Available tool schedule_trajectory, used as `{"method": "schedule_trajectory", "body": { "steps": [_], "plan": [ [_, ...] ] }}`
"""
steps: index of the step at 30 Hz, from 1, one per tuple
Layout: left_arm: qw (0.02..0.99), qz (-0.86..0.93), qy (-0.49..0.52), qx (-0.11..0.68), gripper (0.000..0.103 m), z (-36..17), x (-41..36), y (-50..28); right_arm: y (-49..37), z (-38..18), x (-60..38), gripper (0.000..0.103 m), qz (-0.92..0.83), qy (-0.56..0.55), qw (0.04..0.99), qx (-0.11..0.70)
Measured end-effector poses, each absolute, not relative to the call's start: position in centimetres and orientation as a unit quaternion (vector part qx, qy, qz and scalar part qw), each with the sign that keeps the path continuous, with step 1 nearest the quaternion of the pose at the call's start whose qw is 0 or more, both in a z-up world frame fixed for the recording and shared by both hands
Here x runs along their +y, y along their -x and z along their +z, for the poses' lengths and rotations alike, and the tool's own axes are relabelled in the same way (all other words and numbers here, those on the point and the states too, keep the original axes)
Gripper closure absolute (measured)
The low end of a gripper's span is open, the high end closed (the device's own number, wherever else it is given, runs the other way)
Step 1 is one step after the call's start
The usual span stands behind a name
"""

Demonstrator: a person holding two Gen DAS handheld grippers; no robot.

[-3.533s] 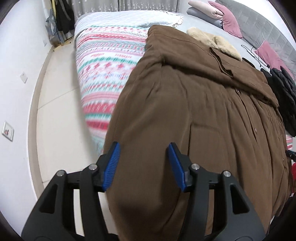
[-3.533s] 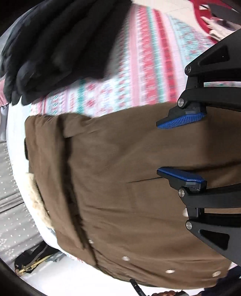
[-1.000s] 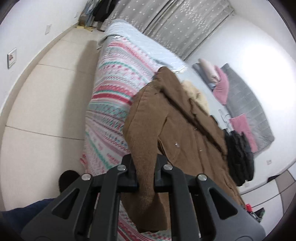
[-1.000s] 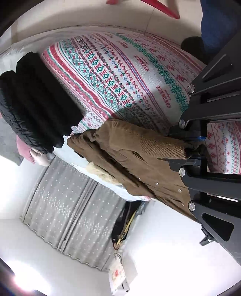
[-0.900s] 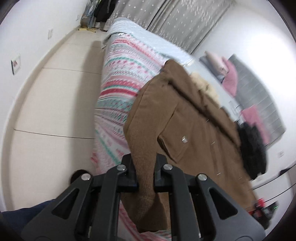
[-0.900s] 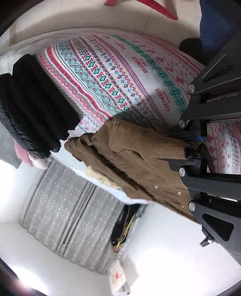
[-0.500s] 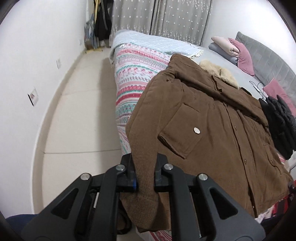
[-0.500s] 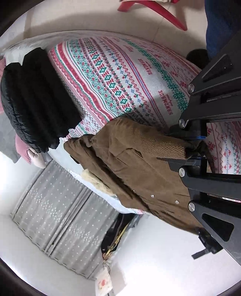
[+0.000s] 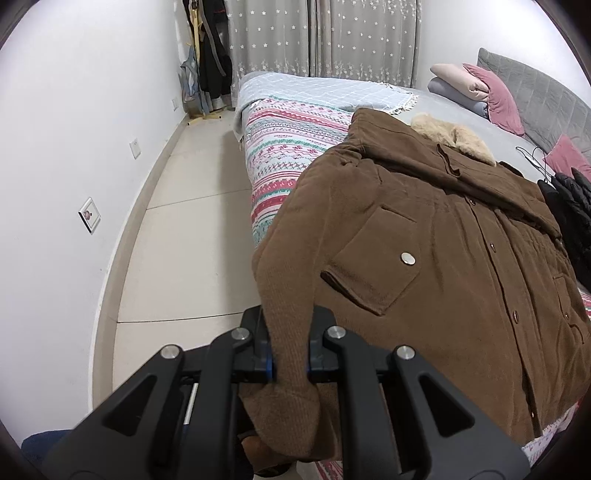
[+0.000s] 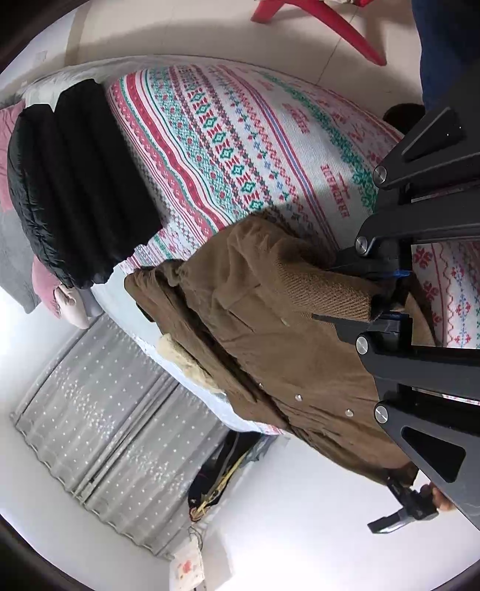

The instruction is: Fold large clothes

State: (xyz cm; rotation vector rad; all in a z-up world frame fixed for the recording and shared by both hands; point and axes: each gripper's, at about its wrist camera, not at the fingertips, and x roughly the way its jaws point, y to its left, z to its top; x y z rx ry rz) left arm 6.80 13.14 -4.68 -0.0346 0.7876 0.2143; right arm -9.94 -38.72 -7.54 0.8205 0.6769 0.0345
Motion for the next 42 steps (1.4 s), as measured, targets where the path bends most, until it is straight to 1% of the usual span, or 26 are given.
{"method": "schedule_trajectory", "body": {
  "steps": [2,6,8,14,17,20,26,32,37,42],
  "plan": [
    [0.919,0.105,0.017,0.380,0.091,-4.4,13.0,-6.9,10.0,-7.4,-38.8,0.091,0.017,-0.395,0.862,0.319],
    [0.923,0.101,0.021,0.371,0.091,-3.3,12.8,-7.1,10.3,-5.8,-38.0,0.092,0.001,-0.356,0.886,0.296],
    [0.926,0.093,0.039,0.365,0.091,-2.4,13.1,-7.1,10.1,-5.4,-37.9,0.092,-0.002,-0.350,0.890,0.291],
    [0.924,0.057,0.110,0.361,0.091,-0.1,14.1,-8.3,9.3,-4.7,-39.1,0.092,0.003,-0.398,0.872,0.284],
    [0.924,0.034,0.146,0.352,0.091,1.3,14.5,-9.1,8.8,-2.9,-39.3,0.092,0.014,-0.412,0.869,0.274],
    [0.922,0.020,0.173,0.346,0.091,2.2,14.9,-9.4,8.0,-0.6,-39.1,0.092,0.020,-0.421,0.862,0.280],
    [0.914,0.008,0.205,0.351,0.091,2.2,15.8,-9.7,8.5,1.7,-38.6,0.092,0.025,-0.420,0.864,0.276],
    [0.897,-0.013,0.236,0.374,0.091,1.5,17.4,-9.4,9.3,-0.5,-40.9,0.092,0.040,-0.488,0.828,0.274],
    [0.879,-0.033,0.268,0.393,0.091,1.2,18.2,-9.1,9.3,0.3,-41.4,0.092,0.055,-0.493,0.829,0.257],
    [0.867,-0.044,0.291,0.401,0.091,2.3,18.1,-10.6,7.9,2.1,-40.4,0.092,0.070,-0.460,0.847,0.257]
  ]
}}
